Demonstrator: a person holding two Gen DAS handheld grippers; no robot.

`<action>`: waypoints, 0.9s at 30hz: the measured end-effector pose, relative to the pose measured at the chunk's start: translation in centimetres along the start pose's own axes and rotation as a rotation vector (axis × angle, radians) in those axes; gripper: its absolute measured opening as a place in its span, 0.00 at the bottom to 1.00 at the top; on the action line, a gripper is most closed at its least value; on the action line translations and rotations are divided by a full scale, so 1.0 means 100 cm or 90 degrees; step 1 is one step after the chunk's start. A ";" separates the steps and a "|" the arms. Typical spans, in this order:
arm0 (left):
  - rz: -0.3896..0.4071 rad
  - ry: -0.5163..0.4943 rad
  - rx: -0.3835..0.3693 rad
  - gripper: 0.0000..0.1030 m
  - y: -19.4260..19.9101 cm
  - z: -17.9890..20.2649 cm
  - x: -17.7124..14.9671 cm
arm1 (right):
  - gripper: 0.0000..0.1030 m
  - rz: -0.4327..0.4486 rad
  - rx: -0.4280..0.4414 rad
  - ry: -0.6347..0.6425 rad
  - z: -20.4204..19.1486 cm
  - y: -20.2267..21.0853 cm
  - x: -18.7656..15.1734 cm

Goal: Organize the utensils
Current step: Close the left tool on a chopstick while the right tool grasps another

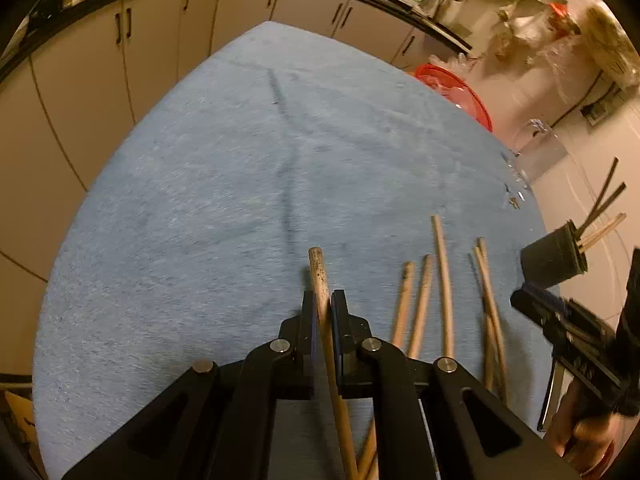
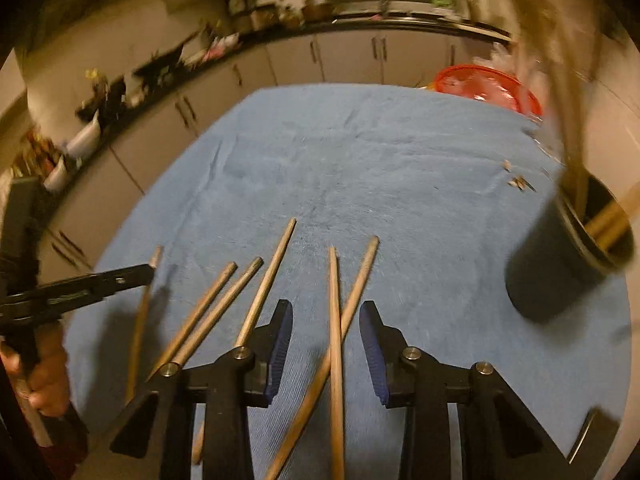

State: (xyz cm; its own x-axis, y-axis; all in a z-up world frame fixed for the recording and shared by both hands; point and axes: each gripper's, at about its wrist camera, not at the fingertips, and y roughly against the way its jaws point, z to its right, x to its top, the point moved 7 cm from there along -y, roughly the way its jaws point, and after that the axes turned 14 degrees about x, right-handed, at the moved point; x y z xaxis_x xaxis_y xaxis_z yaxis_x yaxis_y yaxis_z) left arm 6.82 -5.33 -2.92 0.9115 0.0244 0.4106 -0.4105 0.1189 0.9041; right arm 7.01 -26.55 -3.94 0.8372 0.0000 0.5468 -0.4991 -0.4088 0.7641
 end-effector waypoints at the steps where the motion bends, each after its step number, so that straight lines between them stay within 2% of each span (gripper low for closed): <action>1: 0.000 0.002 0.002 0.07 0.000 -0.002 -0.001 | 0.37 -0.009 0.001 0.002 0.002 -0.006 0.001; 4: 0.001 0.002 0.007 0.07 -0.003 -0.005 -0.001 | 0.37 -0.035 0.004 0.023 0.003 -0.022 0.012; 6: 0.001 -0.002 0.008 0.06 -0.005 -0.004 -0.001 | 0.29 -0.052 0.000 0.032 0.005 -0.031 0.013; 8: -0.003 -0.007 0.010 0.06 -0.004 -0.007 -0.002 | 0.26 -0.068 0.006 0.034 0.007 -0.040 0.015; 14: -0.014 -0.010 0.022 0.07 -0.011 -0.008 -0.002 | 0.26 -0.125 -0.014 0.044 0.016 -0.061 0.013; 17: -0.025 -0.012 0.023 0.09 -0.015 -0.007 0.000 | 0.25 -0.149 -0.002 0.056 0.014 -0.068 0.009; 19: -0.025 -0.022 0.030 0.09 -0.016 -0.005 0.001 | 0.21 -0.151 -0.019 0.084 0.011 -0.070 0.007; 20: -0.023 -0.028 0.036 0.08 -0.016 -0.003 0.001 | 0.12 -0.153 -0.021 0.089 0.009 -0.070 0.006; 21: -0.019 -0.029 0.039 0.08 -0.016 -0.001 0.002 | 0.07 -0.152 -0.011 0.079 0.007 -0.069 0.006; 23: -0.010 -0.031 0.049 0.08 -0.016 0.002 0.003 | 0.06 -0.143 -0.003 0.072 0.006 -0.068 0.007; 27: 0.015 -0.032 0.020 0.07 -0.003 0.009 0.004 | 0.06 -0.087 0.017 0.044 0.005 -0.048 0.014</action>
State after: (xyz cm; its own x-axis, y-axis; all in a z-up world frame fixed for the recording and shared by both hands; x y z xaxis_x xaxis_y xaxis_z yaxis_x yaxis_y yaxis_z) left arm 7.30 -6.25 -2.87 0.8995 -0.0228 0.4363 -0.4329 0.0869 0.8972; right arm 10.66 -25.05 -7.04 0.8790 0.1203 0.4614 -0.3744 -0.4251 0.8241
